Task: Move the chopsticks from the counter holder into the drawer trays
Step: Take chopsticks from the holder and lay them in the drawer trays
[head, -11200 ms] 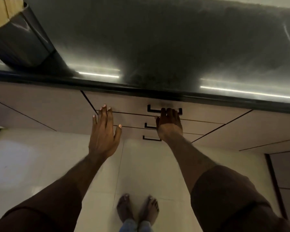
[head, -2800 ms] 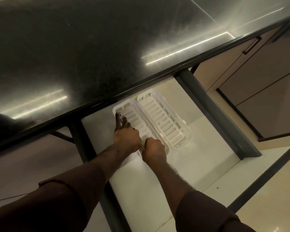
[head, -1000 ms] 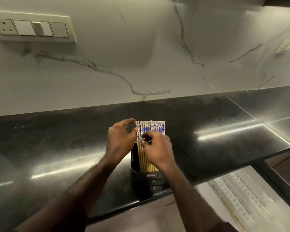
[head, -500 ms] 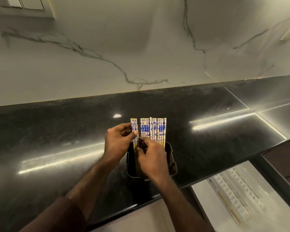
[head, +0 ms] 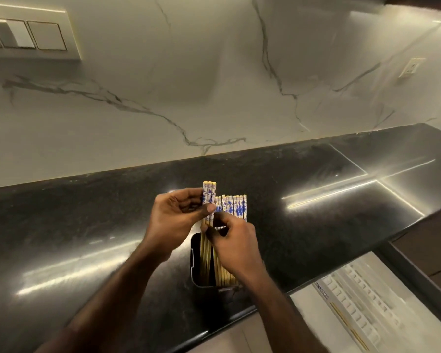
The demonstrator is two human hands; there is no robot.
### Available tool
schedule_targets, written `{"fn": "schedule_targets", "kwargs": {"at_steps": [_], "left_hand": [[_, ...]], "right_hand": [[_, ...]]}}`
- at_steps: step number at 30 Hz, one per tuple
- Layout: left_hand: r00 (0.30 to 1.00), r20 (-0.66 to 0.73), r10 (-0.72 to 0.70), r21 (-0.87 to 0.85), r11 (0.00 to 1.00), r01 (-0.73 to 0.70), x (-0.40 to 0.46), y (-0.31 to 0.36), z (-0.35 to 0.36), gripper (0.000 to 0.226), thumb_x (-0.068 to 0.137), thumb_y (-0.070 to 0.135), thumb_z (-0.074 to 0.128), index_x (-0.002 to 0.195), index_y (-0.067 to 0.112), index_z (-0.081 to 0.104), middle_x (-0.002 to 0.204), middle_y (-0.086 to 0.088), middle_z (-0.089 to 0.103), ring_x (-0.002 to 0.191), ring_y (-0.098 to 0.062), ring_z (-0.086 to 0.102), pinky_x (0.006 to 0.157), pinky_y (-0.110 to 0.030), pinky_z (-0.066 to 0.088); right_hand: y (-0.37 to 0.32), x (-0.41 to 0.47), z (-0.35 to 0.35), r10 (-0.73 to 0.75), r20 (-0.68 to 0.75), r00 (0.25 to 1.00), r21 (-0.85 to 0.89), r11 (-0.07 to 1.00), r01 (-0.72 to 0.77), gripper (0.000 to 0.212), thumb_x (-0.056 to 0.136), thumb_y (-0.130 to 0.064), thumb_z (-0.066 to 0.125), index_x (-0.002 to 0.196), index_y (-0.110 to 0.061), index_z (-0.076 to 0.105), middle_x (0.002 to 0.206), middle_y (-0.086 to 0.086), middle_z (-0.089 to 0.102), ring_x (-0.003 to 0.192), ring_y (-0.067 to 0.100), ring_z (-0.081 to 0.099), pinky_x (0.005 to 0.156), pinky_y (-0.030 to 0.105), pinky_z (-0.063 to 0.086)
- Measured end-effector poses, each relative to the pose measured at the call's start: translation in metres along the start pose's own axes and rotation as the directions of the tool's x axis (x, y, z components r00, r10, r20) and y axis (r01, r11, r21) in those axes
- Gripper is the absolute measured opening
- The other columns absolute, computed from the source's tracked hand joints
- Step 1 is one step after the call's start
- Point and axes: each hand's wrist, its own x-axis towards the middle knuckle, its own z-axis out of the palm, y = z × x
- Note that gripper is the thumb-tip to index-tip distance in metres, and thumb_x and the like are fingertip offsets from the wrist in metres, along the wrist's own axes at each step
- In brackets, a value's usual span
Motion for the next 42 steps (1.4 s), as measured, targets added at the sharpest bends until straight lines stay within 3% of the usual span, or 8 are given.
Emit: {"fn": "schedule_targets", "kwargs": {"at_steps": [2,7,11,14,18,26,31,42], "left_hand": [[0.995,0.069,0.065,0.021,0.998,-0.067,0.006,0.026,0.002,0.035,0.071,-0.004,0.075,0.103,0.009,0.071,0.095,-0.006,0.077,0.091,-0.022,0.073,0.084,-0.033,0.058],[0.958,0.171,0.229,0.034,0.971,-0.238,0.013,0.102,0.028,0.031,0.071,0.000,0.076,0.095,0.018,0.070,0.083,0.011,0.076,0.082,-0.008,0.073,0.070,-0.015,0.055],[0.933,0.192,0.305,-0.016,0.951,-0.308,0.004,0.145,0.060,0.031,0.065,0.014,0.079,0.094,0.023,0.072,0.089,0.003,0.077,0.086,-0.017,0.074,0.078,-0.030,0.059],[0.917,0.217,0.335,-0.067,0.942,-0.328,-0.011,0.160,0.088,0.032,0.063,0.017,0.078,0.094,0.023,0.071,0.089,0.001,0.077,0.086,-0.019,0.074,0.077,-0.031,0.059],[0.918,0.261,0.298,-0.157,0.952,-0.264,-0.043,0.158,0.141,0.034,0.061,0.012,0.075,0.094,0.018,0.071,0.087,-0.001,0.077,0.083,-0.019,0.074,0.073,-0.027,0.059],[0.918,0.351,0.185,-0.301,0.950,-0.077,-0.133,0.140,0.281,0.040,0.063,0.007,0.073,0.103,0.008,0.069,0.093,-0.009,0.076,0.088,-0.023,0.073,0.075,-0.029,0.059],[0.915,0.381,0.132,-0.335,0.942,0.004,-0.170,0.136,0.362,0.041,0.064,0.007,0.072,0.105,0.005,0.069,0.094,-0.011,0.076,0.087,-0.024,0.073,0.074,-0.029,0.059],[0.941,0.323,-0.100,-0.250,0.950,0.186,-0.158,0.048,0.462,0.034,0.075,0.002,0.070,0.107,0.011,0.069,0.098,-0.010,0.076,0.093,-0.024,0.073,0.079,-0.033,0.060]], "right_hand": [[-0.010,0.000,-0.017,-0.028,0.016,0.999,0.102,0.994,0.026,0.014,0.090,-0.027,0.067,0.102,-0.022,0.071,0.094,-0.008,0.074,0.088,0.002,0.067,0.085,0.034,0.057],[-0.027,-0.006,-0.064,-0.116,-0.023,0.993,0.203,0.972,0.118,0.017,0.088,-0.023,0.070,0.105,-0.021,0.071,0.093,-0.003,0.075,0.088,0.009,0.071,0.085,0.042,0.058],[-0.032,-0.028,-0.107,-0.170,-0.043,0.984,0.246,0.953,0.176,0.019,0.087,-0.017,0.070,0.106,-0.017,0.071,0.097,0.001,0.075,0.092,0.016,0.071,0.088,0.046,0.057],[-0.026,-0.053,-0.138,-0.164,-0.051,0.985,0.241,0.955,0.171,0.019,0.088,-0.015,0.069,0.106,-0.017,0.071,0.100,-0.001,0.075,0.094,0.011,0.071,0.089,0.040,0.057],[-0.001,-0.102,-0.183,-0.116,-0.062,0.991,0.230,0.965,0.128,0.018,0.086,-0.016,0.070,0.103,-0.019,0.071,0.097,-0.001,0.076,0.090,0.010,0.072,0.086,0.035,0.058],[0.079,-0.217,-0.301,0.025,-0.103,0.994,0.146,0.989,-0.010,0.023,0.084,-0.020,0.073,0.104,-0.011,0.075,0.089,0.007,0.077,0.081,0.019,0.074,0.083,0.044,0.059],[0.123,-0.262,-0.370,0.097,-0.131,0.987,0.168,0.983,-0.074,0.018,0.081,-0.013,0.075,0.100,-0.010,0.076,0.088,0.011,0.076,0.081,0.025,0.074,0.082,0.045,0.060],[0.239,-0.245,-0.411,0.291,-0.014,0.957,0.181,0.942,-0.284,0.018,0.083,-0.017,0.075,0.101,-0.013,0.075,0.092,0.008,0.077,0.087,0.023,0.073,0.084,0.039,0.060]]}}
